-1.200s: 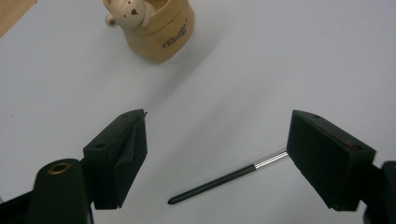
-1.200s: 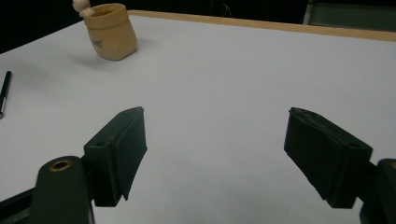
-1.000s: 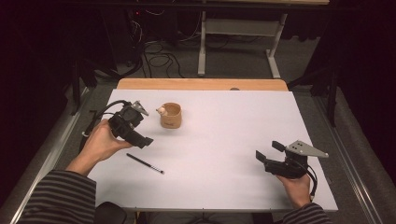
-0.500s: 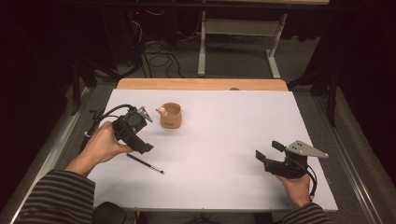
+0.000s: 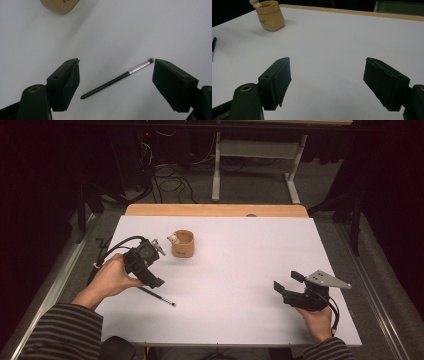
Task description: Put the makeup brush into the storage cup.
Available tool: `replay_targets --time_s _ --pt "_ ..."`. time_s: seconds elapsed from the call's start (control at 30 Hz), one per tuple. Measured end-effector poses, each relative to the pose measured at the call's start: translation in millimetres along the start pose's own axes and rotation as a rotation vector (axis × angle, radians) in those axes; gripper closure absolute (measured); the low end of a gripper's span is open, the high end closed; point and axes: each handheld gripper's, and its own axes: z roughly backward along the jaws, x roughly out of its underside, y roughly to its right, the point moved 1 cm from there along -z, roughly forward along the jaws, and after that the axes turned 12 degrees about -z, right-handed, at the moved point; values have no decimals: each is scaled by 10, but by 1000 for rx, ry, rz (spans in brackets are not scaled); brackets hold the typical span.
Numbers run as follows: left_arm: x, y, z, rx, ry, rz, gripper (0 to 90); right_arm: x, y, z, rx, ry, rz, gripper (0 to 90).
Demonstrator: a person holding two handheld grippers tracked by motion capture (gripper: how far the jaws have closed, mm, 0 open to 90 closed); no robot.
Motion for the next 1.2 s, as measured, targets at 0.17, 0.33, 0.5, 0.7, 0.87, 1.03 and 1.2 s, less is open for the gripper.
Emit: replay_targets --time_s 0.17,0.33,0.5,0.7,0.87,1.03,1.2 --pt "20 17 -52 6 -10 -4 230 1 -3 3 1 2 -1 232" --pt "40 17 -103 15 -22 -1 241 1 -3 -2 2 -1 -1 232" --pt "61 38 -173 17 -28 2 247 1 -1 3 0 0 -1 232" --pt "90 49 -241 32 -34 8 258 2 0 -1 -2 -4 -1 232" --pt "109 44 -277 44 -32 15 266 1 -3 3 -1 -2 0 232" --pt "141 53 -321 47 -42 16 270 2 -5 -2 -1 -5 3 232" --pt "158 61 -368 51 -46 18 271 2 -6 4 0 -2 3 233"
